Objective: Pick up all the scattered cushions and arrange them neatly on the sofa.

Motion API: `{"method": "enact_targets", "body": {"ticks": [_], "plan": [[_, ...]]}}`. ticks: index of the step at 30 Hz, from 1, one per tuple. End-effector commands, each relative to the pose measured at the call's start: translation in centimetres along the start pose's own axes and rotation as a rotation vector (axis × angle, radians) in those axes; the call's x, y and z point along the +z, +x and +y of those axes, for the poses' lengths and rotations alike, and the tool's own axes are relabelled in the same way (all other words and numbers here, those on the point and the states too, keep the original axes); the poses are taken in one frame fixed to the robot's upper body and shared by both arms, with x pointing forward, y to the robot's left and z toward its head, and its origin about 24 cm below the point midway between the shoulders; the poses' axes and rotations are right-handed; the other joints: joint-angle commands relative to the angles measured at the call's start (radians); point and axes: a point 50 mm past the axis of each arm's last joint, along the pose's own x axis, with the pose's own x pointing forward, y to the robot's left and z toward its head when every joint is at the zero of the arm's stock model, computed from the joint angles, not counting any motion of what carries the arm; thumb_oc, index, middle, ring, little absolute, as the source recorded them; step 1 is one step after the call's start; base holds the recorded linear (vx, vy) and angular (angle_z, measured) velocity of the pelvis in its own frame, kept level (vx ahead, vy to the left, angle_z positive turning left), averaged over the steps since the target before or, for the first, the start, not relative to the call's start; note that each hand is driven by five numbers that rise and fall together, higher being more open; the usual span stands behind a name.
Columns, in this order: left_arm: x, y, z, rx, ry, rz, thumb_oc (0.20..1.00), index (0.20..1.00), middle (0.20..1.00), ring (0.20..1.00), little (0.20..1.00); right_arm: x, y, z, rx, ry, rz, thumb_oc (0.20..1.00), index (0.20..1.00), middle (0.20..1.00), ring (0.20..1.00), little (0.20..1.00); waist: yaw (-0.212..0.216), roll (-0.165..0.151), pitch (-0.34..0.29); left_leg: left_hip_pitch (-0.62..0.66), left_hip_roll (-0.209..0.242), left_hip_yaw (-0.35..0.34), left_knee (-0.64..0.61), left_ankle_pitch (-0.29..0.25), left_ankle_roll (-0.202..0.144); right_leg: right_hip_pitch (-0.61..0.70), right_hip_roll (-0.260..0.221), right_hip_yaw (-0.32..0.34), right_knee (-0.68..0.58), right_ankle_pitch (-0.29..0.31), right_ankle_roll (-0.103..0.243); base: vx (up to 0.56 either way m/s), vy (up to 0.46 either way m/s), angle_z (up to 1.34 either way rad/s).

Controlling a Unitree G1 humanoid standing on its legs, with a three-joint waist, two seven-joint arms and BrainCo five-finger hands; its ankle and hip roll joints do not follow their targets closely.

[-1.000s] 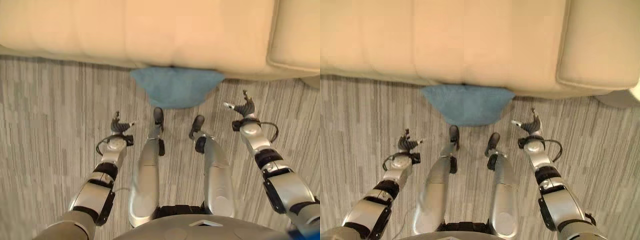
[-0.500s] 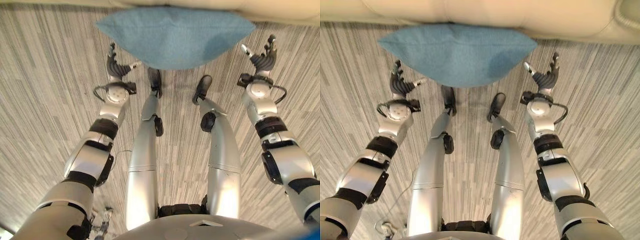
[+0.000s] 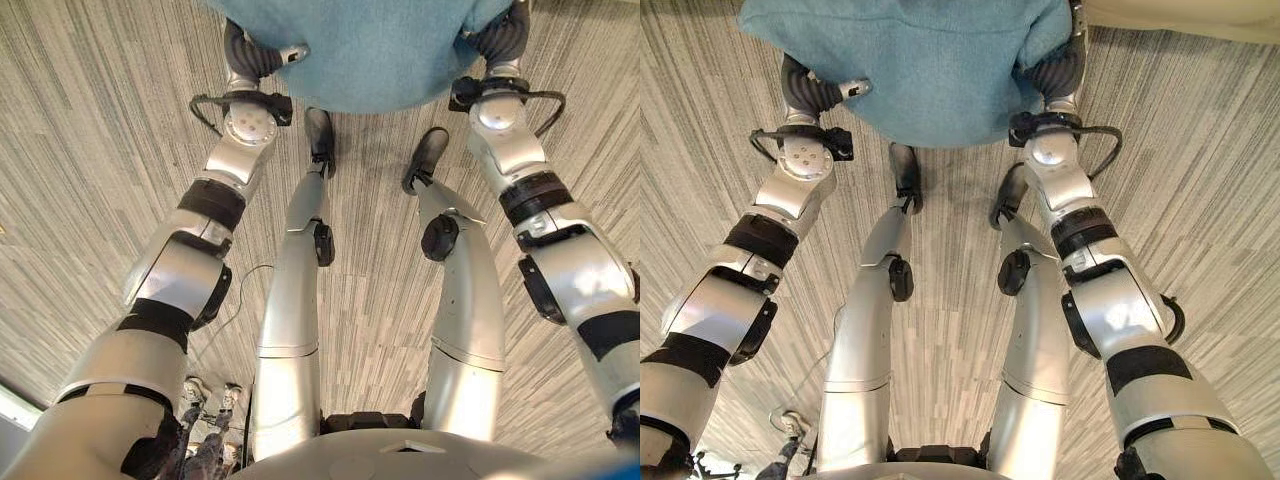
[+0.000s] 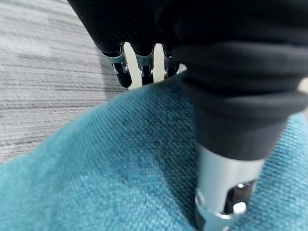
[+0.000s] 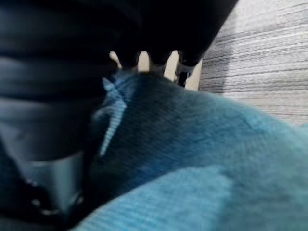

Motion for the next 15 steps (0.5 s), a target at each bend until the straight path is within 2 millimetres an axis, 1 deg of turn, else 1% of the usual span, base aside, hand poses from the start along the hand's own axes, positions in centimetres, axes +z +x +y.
{"method": "enact_targets", "body": {"ticks": [1,3,4,5,7,9,12,14,15], "plan": [[-0.8,-2.0,-2.6,-0.039,-0.073,-0.025,1.000,1.000,1.000,1.000,1.000,-2.1,-3.8,4.8,0.180,0.001,0.011,1.000,1.000,1.000,1.000,1.000,-0.014,0.018,-0.178,-0.018,-0.010,-0.102,-0.029,-0.074,-0.030,0.028,0.013,0.079,-0.097,0.037,0.173,0.03,-0.042,0.03],[0.1,-2.0,-3.2,-0.041,-0.110,-0.046,1.000,1.000,1.000,1.000,1.000,-1.4,-3.6,5.2,0.181,0.027,-0.002,1.000,1.000,1.000,1.000,1.000,-0.010,0.020,-0.186,-0.025,-0.012,-0.109,-0.023,-0.074,-0.031,0.023,0.014,0.078,-0.092,0.037,0.174,0.02,-0.029,0.09],[0.7,-2.0,-3.5,-0.043,-0.135,-0.061,0.602,0.602,0.602,0.602,0.602,-1.0,-3.5,5.3,0.182,0.041,-0.011,0.445,0.445,0.445,0.445,0.445,-0.007,0.020,-0.190,-0.028,-0.013,-0.111,-0.022,-0.075,-0.032,0.020,0.014,0.076,-0.091,0.036,0.174,0.02,-0.060,0.10],[2.2,-2.1,-4.0,-0.046,-0.205,-0.104,0.200,0.200,0.200,0.200,0.200,0.4,-3.1,5.4,0.172,0.084,-0.055,0.200,0.200,0.200,0.200,0.200,-0.002,0.017,-0.206,-0.037,-0.015,-0.120,-0.011,-0.076,-0.034,0.015,0.019,0.076,-0.085,0.033,0.173,0.02,-0.056,0.07],[2.4,-2.1,-4.0,-0.044,-0.218,-0.110,0.200,0.200,0.200,0.200,0.200,0.6,-3.1,5.3,0.168,0.094,-0.065,0.200,0.200,0.200,0.200,0.200,-0.001,0.018,-0.211,-0.042,-0.015,-0.123,-0.005,-0.077,-0.034,0.011,0.019,0.075,-0.081,0.034,0.172,0.01,-0.029,0.06],[2.6,-2.3,-3.7,-0.042,-0.254,-0.124,0.200,0.200,0.200,0.200,0.200,1.2,-2.9,4.8,0.149,0.123,-0.095,0.200,0.200,0.200,0.200,0.200,-0.003,0.012,-0.224,-0.048,-0.015,-0.125,0.007,-0.080,-0.035,0.009,0.023,0.072,-0.074,0.034,0.173,0.02,-0.022,0.05],[2.3,-2.8,-3.1,-0.030,-0.309,-0.122,0.200,0.200,0.200,0.200,0.200,1.3,-3.2,3.9,0.133,0.158,-0.128,0.200,0.200,0.200,0.200,0.200,-0.008,0.004,-0.243,-0.035,-0.011,-0.126,0.013,-0.085,-0.035,0.021,0.029,0.070,-0.073,0.038,0.172,0.00,0.000,0.00],[1.7,-3.7,-3.0,-0.031,-0.356,-0.112,0.200,0.200,0.200,0.200,0.200,1.0,-3.9,3.4,0.126,0.191,-0.136,0.200,0.200,0.200,0.200,0.200,-0.010,0.001,-0.253,0.008,-0.005,-0.126,-0.008,-0.088,-0.037,0.062,0.034,0.062,-0.088,0.037,0.172,-0.02,0.001,0.01],[1.3,-4.4,-3.1,-0.037,-0.389,-0.103,0.200,0.200,0.200,0.200,0.200,0.6,-4.5,3.2,0.129,0.220,-0.134,0.200,0.200,0.200,0.200,0.200,-0.011,-0.001,-0.255,0.050,-0.003,-0.124,-0.026,-0.089,-0.039,0.106,0.037,0.054,-0.099,0.038,0.172,-0.04,-0.017,0.01]]}}
